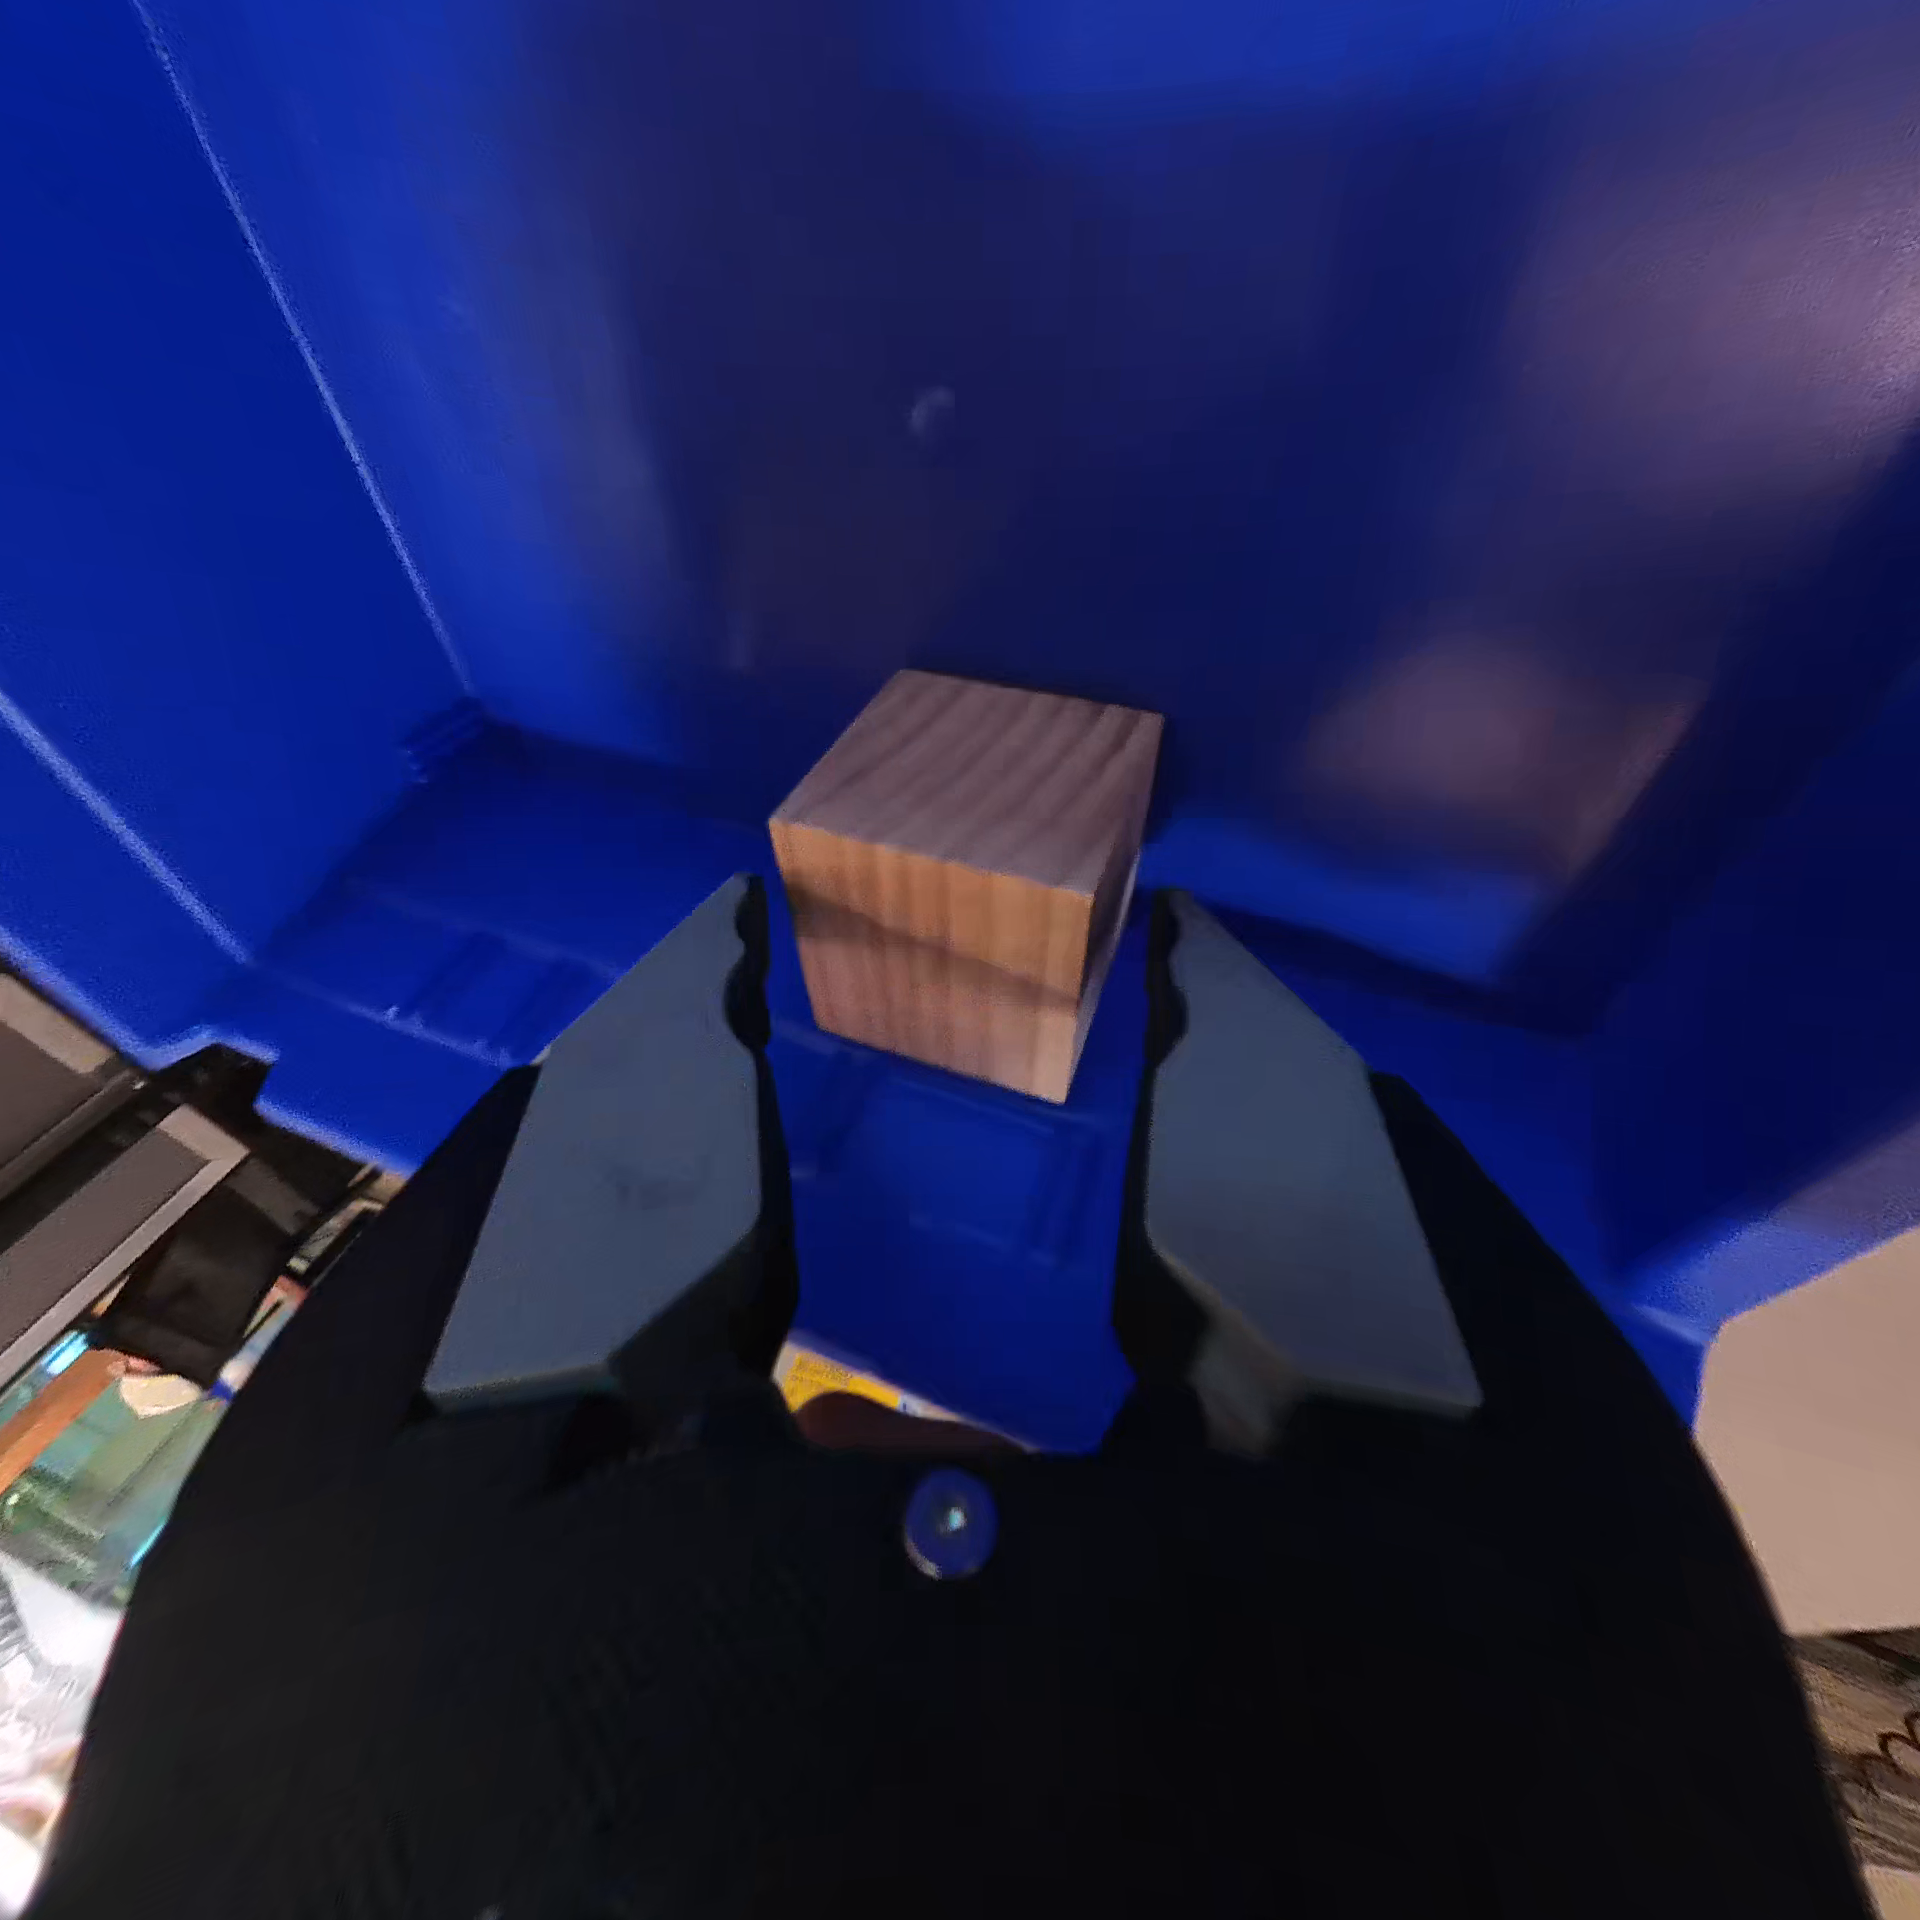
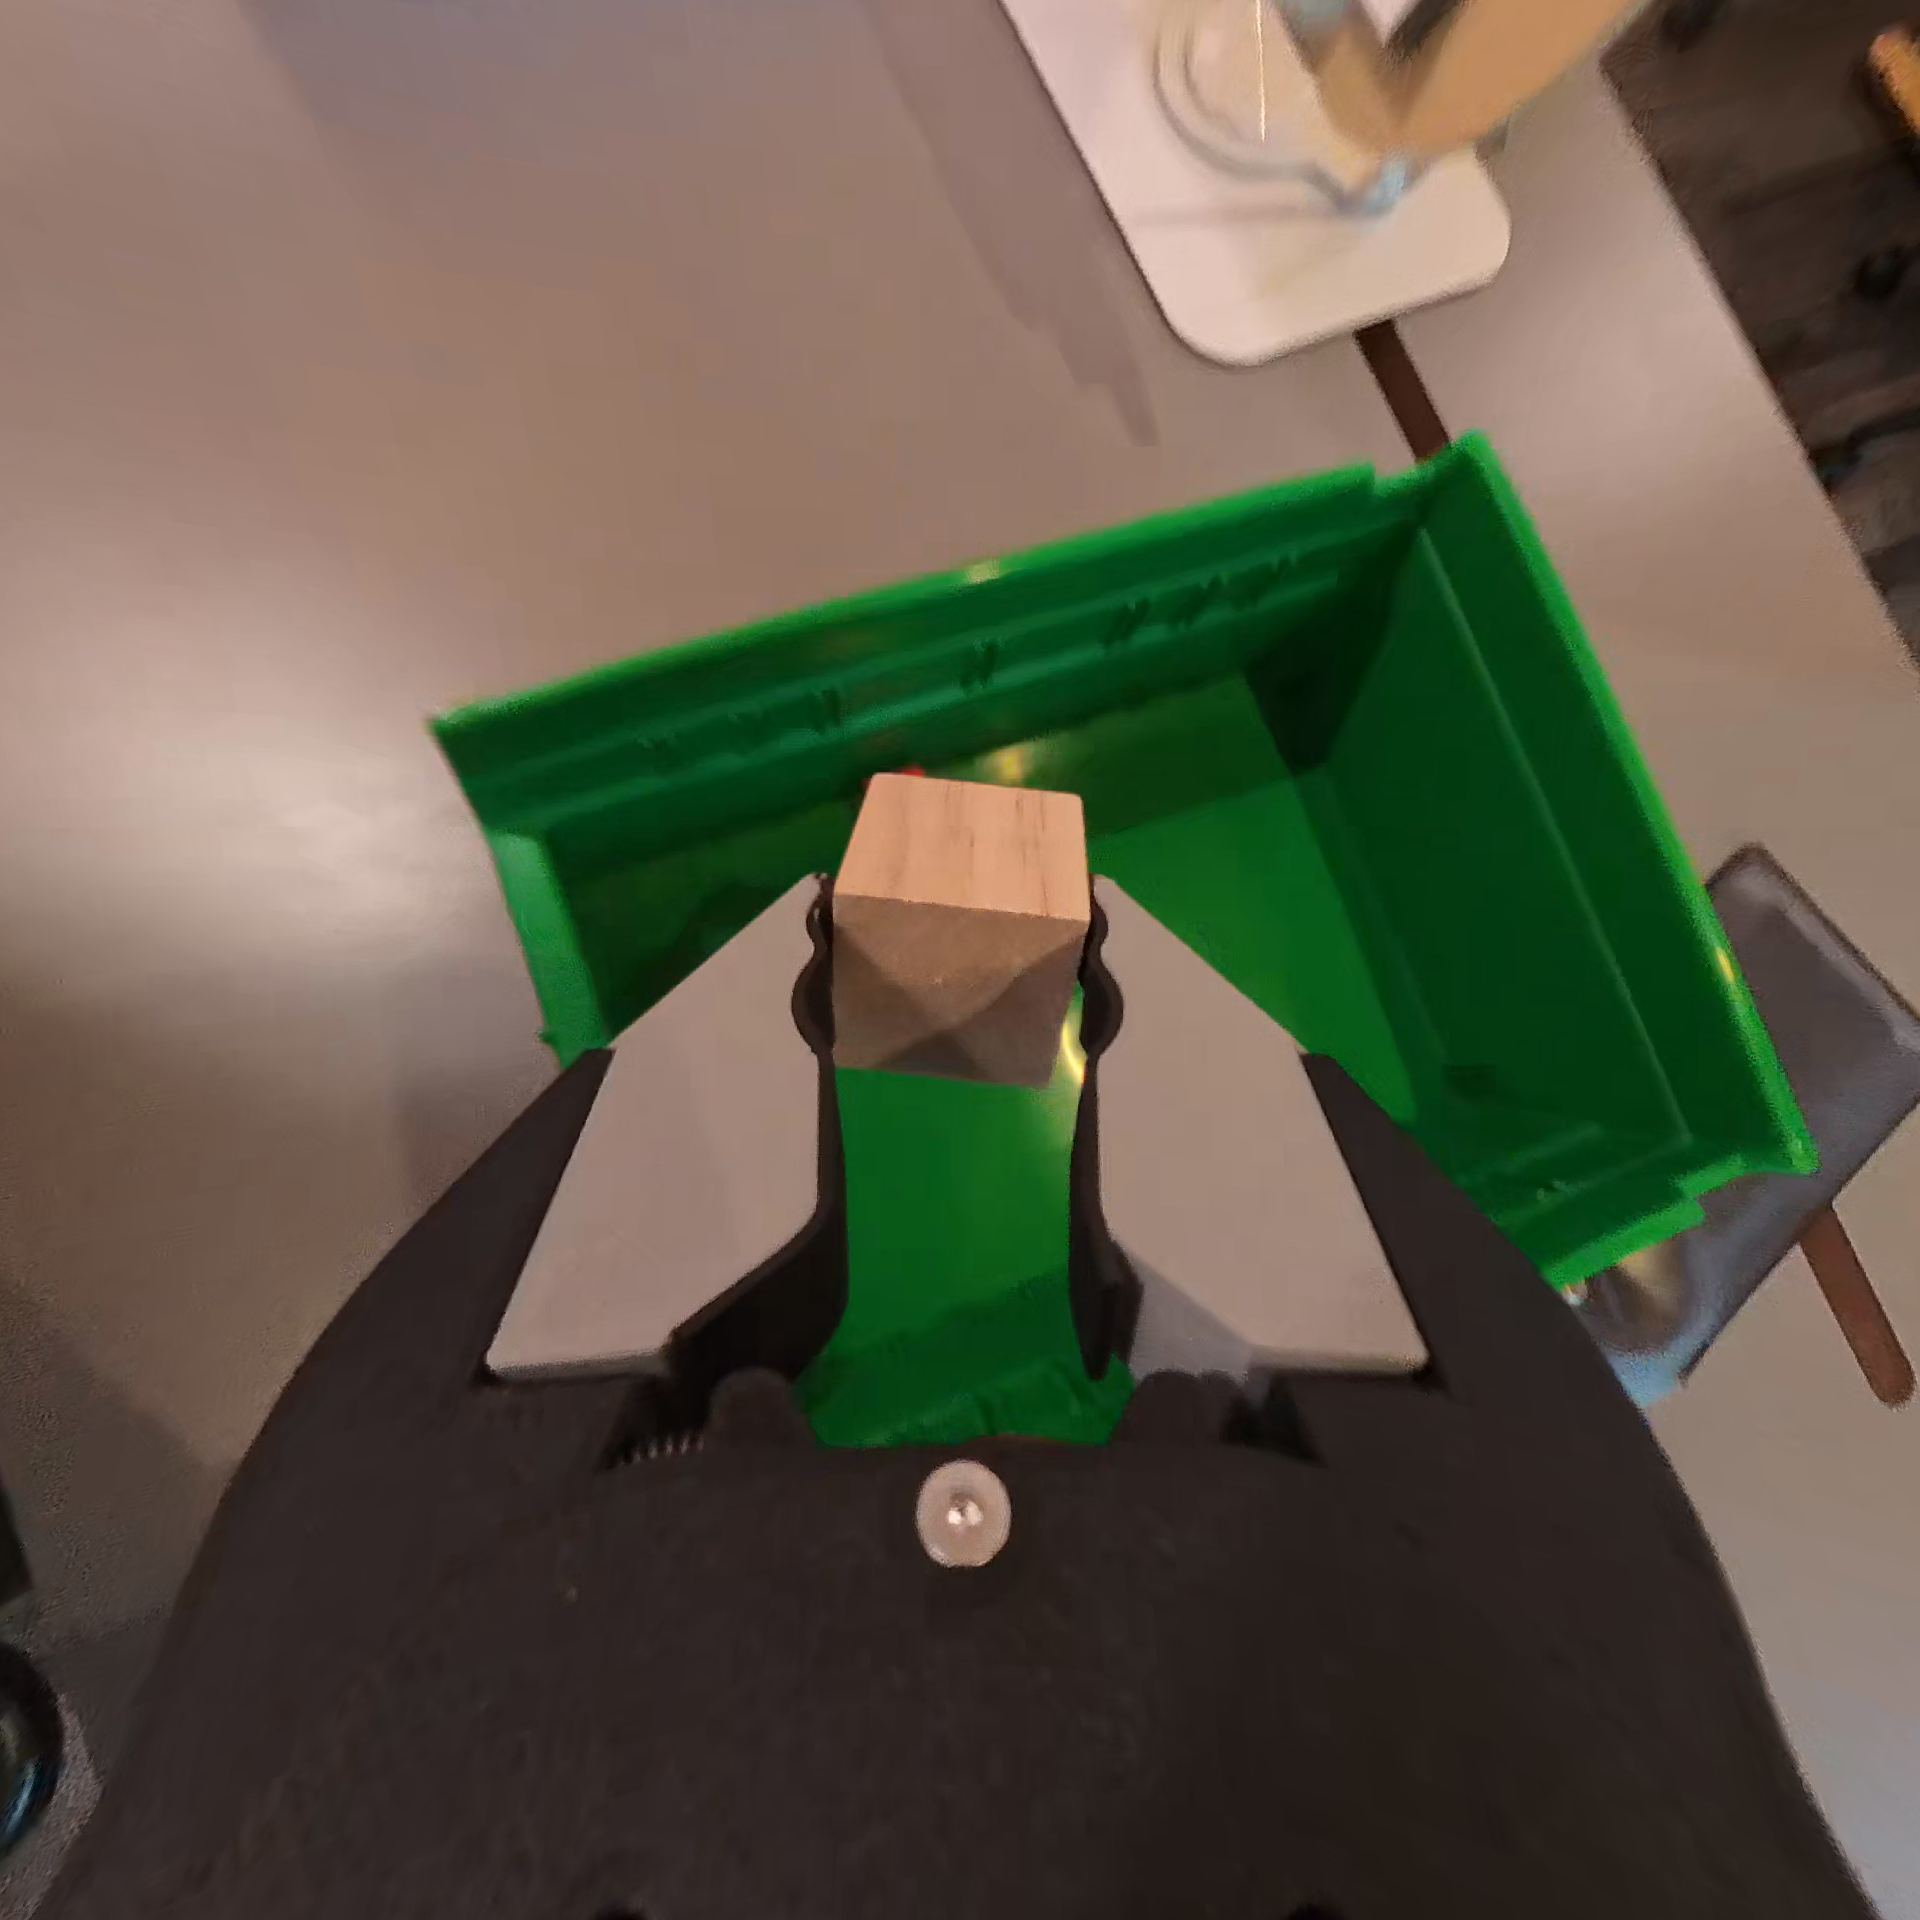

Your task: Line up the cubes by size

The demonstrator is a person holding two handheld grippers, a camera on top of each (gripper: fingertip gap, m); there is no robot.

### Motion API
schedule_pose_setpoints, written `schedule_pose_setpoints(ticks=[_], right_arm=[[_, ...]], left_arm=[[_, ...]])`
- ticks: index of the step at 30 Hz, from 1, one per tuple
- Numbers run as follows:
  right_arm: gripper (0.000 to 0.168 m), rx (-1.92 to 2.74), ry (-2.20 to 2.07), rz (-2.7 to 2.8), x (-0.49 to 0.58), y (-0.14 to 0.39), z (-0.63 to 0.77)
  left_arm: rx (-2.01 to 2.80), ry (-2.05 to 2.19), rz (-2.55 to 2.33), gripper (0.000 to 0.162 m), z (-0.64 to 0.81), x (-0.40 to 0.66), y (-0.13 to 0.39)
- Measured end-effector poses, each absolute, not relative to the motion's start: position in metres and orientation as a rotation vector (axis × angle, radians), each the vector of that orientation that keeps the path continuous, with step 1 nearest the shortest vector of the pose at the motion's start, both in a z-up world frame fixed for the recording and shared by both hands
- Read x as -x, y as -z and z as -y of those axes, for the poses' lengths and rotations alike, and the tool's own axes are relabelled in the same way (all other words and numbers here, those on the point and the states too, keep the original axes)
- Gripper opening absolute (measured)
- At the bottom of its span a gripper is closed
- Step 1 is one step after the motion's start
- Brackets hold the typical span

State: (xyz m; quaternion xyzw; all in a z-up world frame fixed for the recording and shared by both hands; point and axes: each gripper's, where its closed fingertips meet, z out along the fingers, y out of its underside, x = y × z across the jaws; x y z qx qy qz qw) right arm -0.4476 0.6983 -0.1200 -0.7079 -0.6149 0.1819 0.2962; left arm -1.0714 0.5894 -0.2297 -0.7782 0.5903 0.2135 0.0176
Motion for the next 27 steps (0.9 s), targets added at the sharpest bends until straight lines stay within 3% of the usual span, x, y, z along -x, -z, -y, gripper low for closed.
schedule_pose_setpoints(ticks=[11,19,27], right_arm=[[0.044,2.028,-0.082,1.992,0.436,0.205,-0.719],[0.044,1.970,0.161,2.234,0.436,0.222,-0.716],[0.044,2.052,0.118,2.254,0.439,0.242,-0.714]], left_arm=[[2.343,-0.449,-1.674,0.065,-0.598,1.050,0.224],[1.972,-0.310,-1.501,0.065,-0.601,0.969,0.144],[1.539,0.098,-1.251,0.064,-0.583,0.859,0.067]])
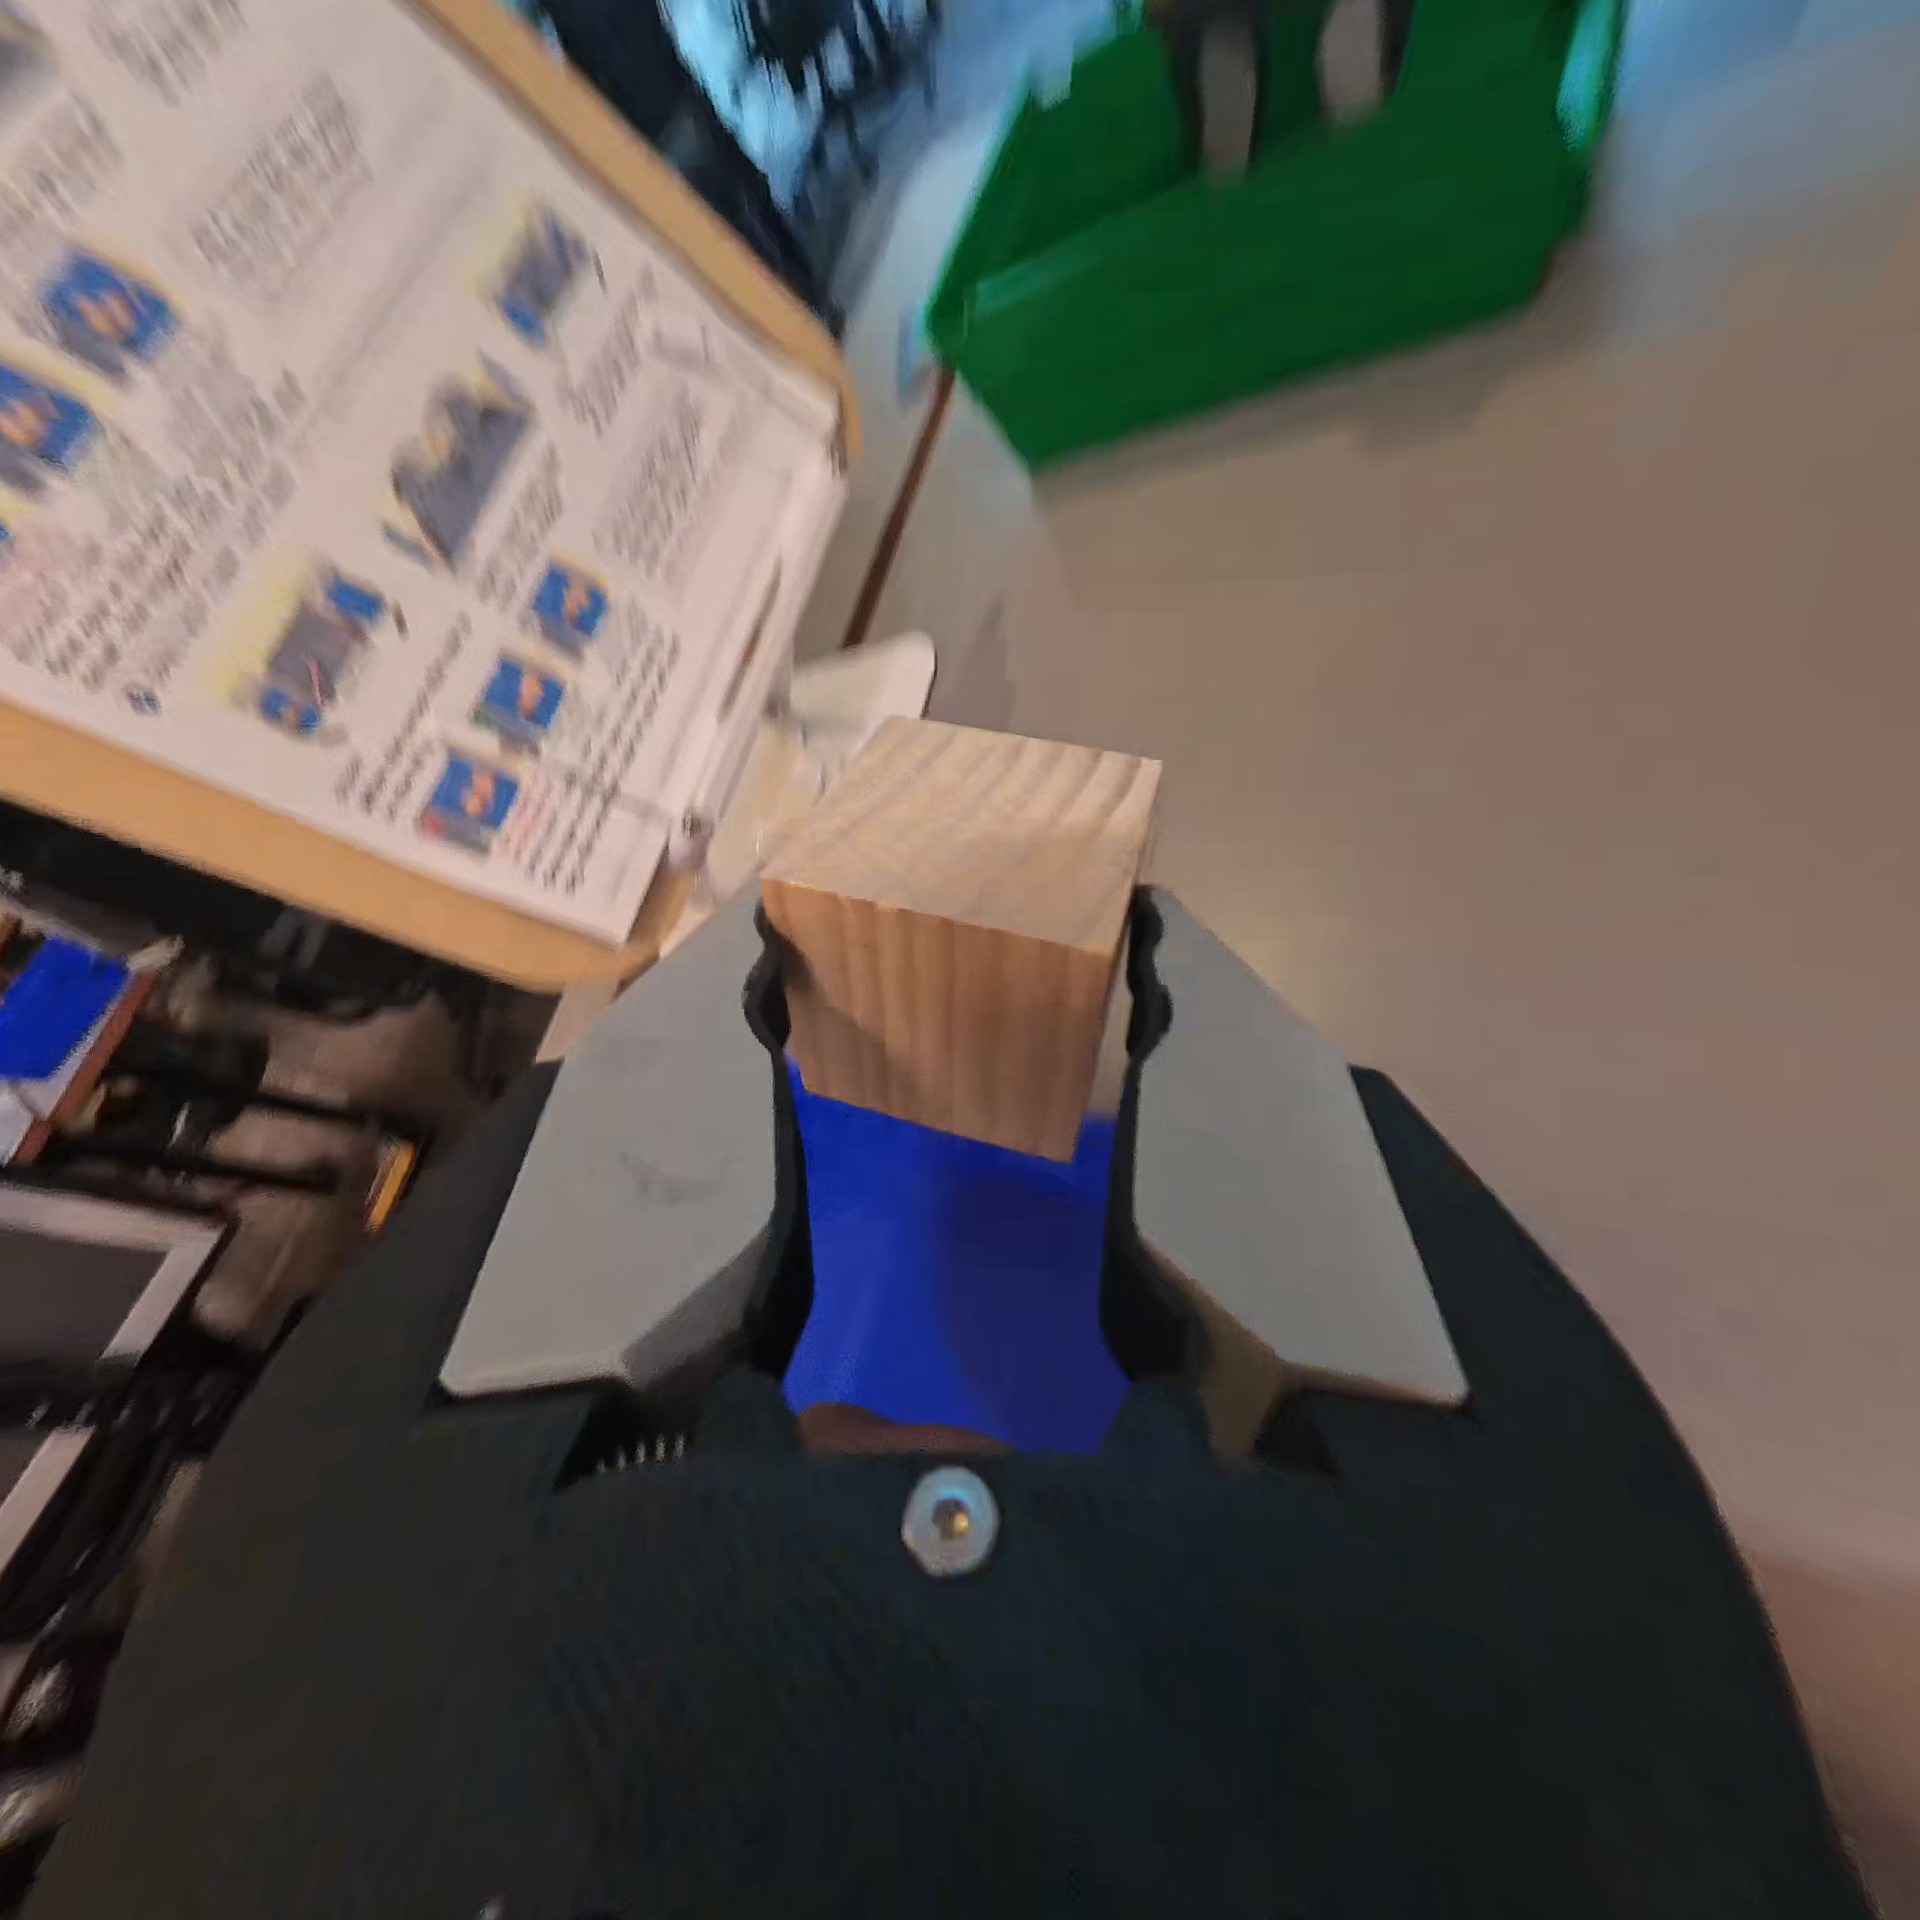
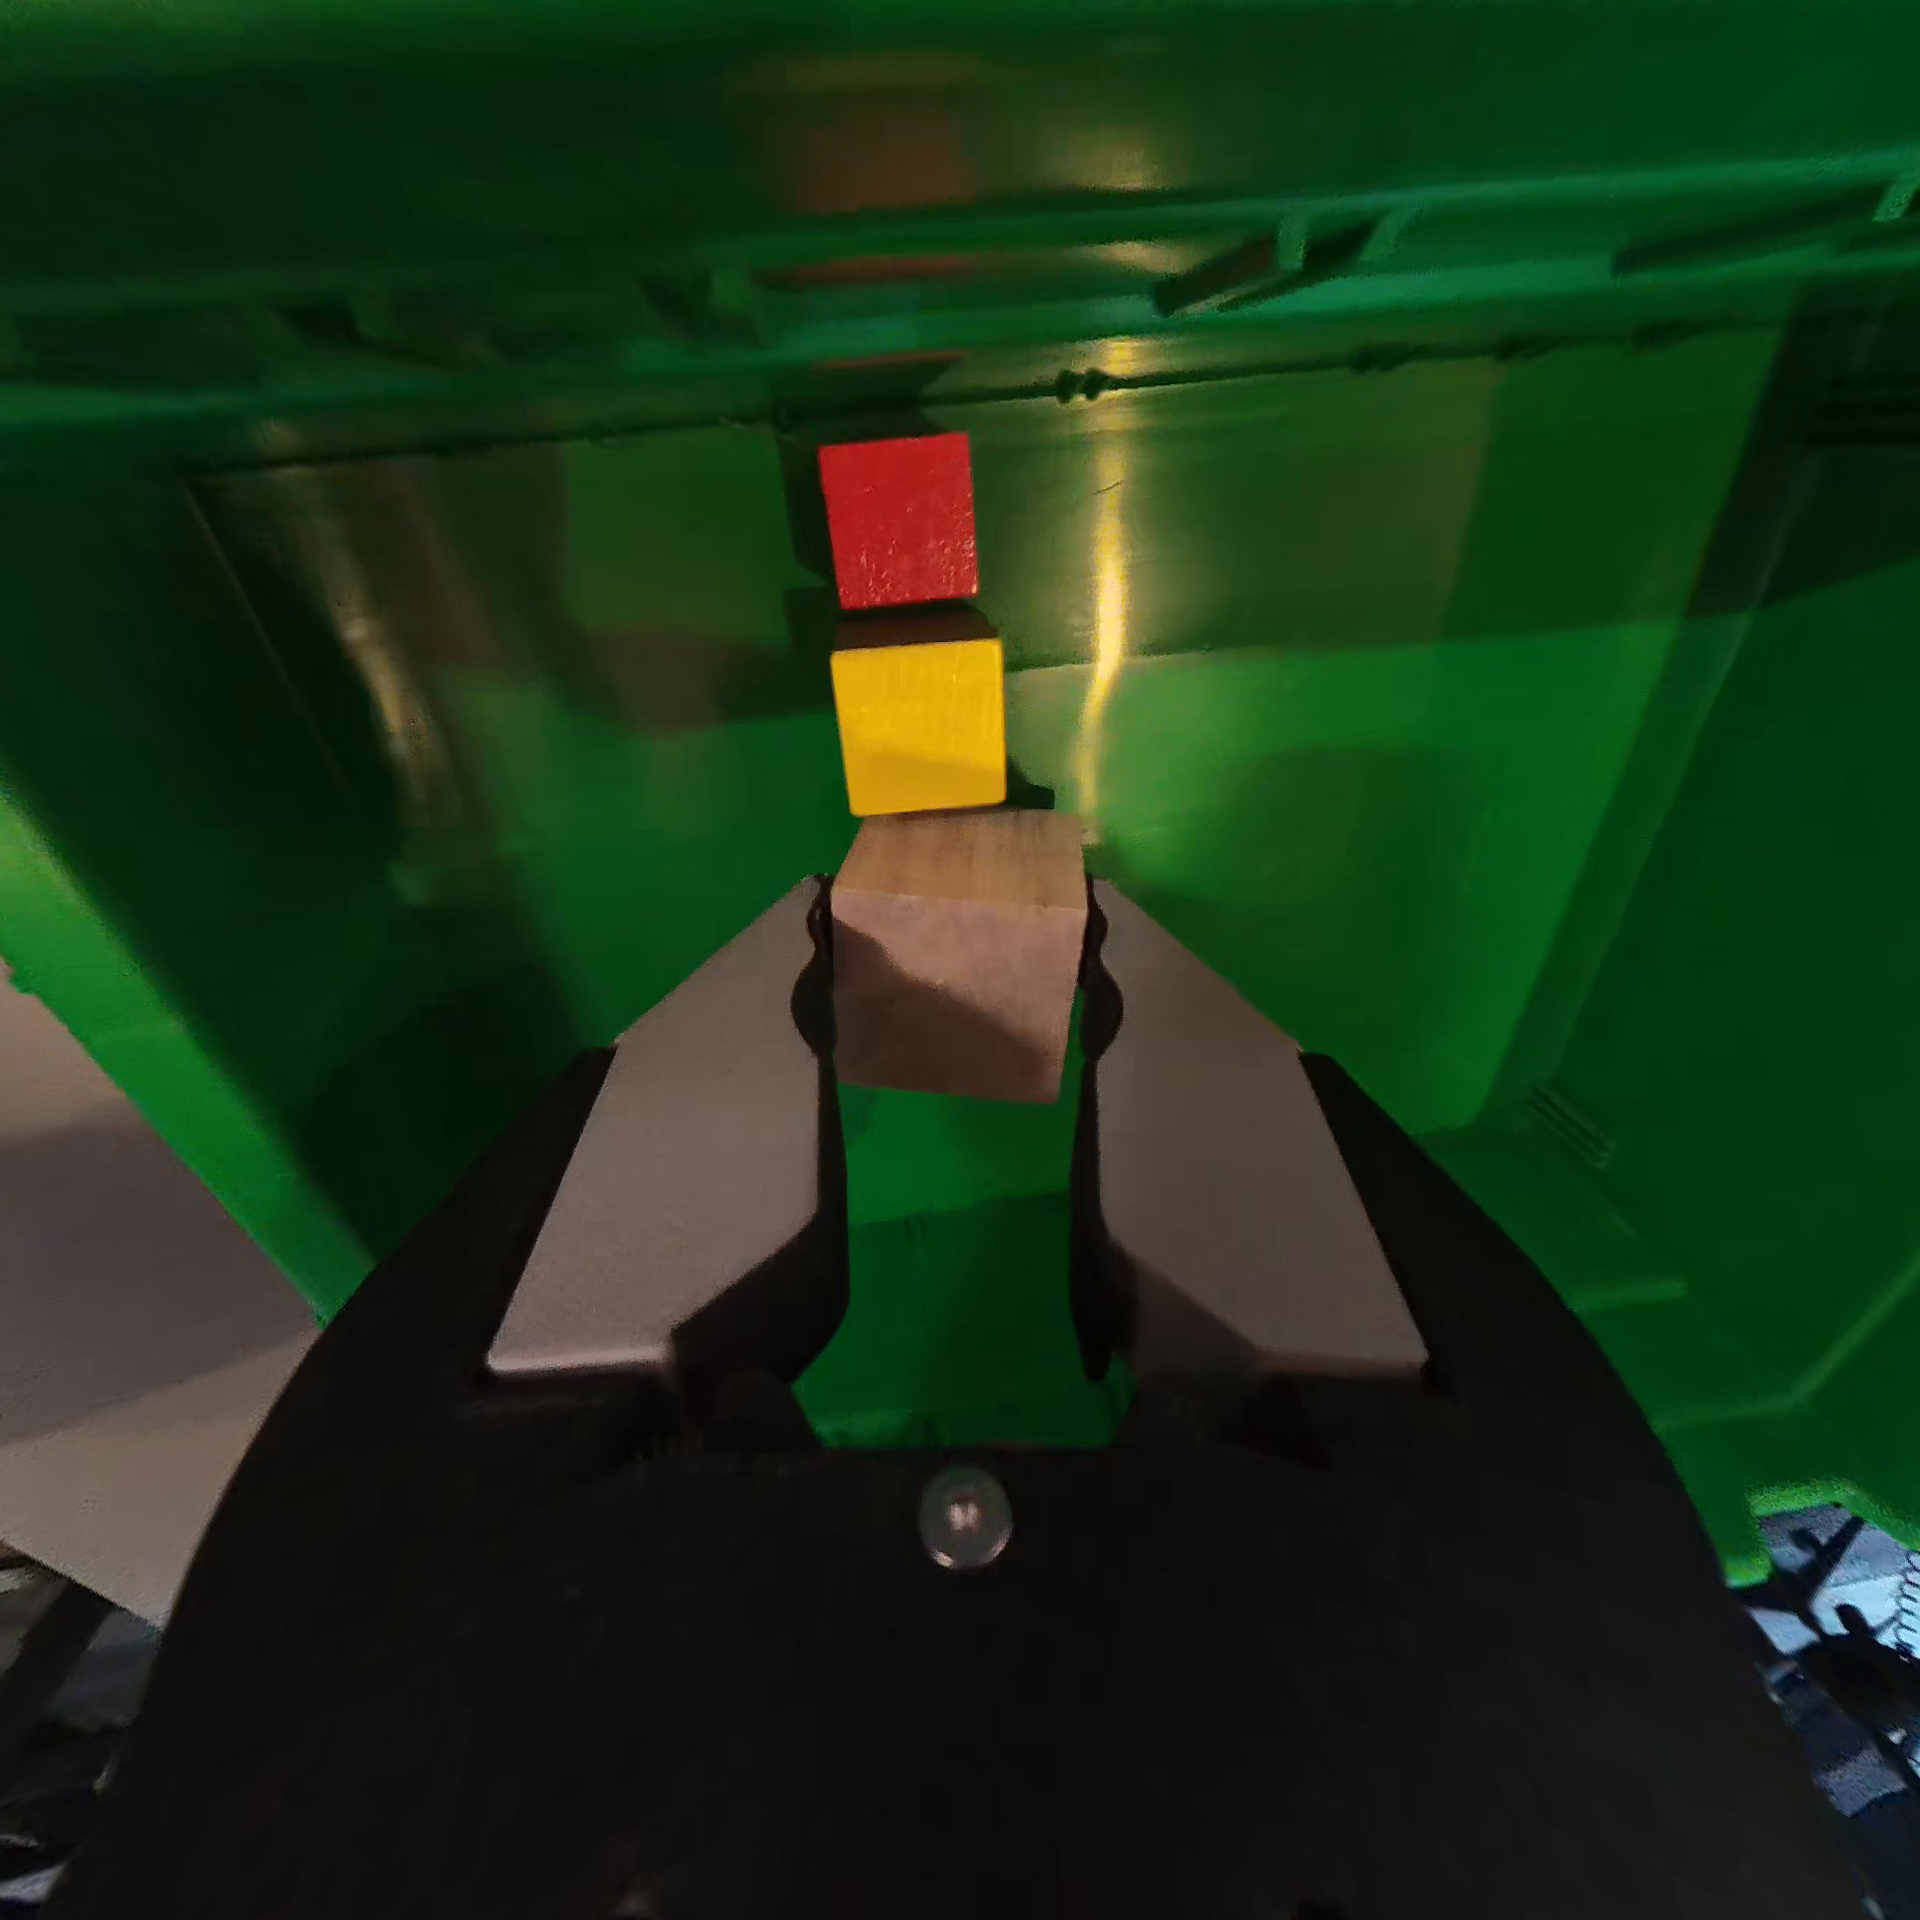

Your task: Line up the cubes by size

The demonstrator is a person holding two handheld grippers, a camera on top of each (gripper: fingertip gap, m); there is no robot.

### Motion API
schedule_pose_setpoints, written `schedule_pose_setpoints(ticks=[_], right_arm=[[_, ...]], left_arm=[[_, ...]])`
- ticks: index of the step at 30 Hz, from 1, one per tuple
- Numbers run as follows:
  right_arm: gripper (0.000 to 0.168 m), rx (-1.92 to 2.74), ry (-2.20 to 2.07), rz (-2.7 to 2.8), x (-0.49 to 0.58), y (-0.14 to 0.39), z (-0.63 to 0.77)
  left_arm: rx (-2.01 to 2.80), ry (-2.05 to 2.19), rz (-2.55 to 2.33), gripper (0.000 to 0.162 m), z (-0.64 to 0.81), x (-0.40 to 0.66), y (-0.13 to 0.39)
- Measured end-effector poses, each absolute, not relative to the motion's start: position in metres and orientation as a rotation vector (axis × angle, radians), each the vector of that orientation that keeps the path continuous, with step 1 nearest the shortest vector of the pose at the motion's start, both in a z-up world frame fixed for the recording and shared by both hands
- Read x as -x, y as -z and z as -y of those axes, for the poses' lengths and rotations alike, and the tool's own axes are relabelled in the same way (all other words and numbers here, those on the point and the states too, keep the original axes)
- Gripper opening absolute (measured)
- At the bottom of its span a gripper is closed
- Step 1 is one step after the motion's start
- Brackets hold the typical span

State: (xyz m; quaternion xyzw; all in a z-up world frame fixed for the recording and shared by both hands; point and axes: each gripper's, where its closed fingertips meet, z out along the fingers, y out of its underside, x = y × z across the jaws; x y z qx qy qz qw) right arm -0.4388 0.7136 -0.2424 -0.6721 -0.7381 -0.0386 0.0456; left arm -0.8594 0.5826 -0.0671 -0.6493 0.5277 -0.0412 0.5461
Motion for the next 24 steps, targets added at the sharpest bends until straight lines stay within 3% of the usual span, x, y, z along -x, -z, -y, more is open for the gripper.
schedule_pose_setpoints(ticks=[4,7,9,13,17,21,24], right_arm=[[0.053,2.080,0.066,2.180,0.442,0.242,-0.715],[0.045,2.076,-0.188,2.052,0.455,0.226,-0.708],[0.049,2.075,-0.331,1.921,0.459,0.209,-0.707],[0.059,1.891,-0.951,1.455,0.509,0.126,-0.681],[0.088,1.661,-1.602,1.117,0.565,0.048,-0.608],[0.112,1.633,-1.699,1.154,0.616,0.050,-0.550],[0.108,1.610,-1.799,1.170,0.642,0.053,-0.525]], left_arm=[[1.276,0.327,-1.104,0.064,-0.559,0.811,0.023],[1.069,0.507,-0.997,0.064,-0.533,0.783,-0.009],[0.986,0.565,-0.972,0.064,-0.520,0.765,-0.016],[0.938,0.496,-0.989,0.064,-0.512,0.721,-0.009],[0.973,0.320,-1.065,0.063,-0.522,0.674,0.013],[1.027,0.195,-1.145,0.064,-0.538,0.636,0.035],[1.018,0.199,-1.211,0.064,-0.534,0.614,0.044]])
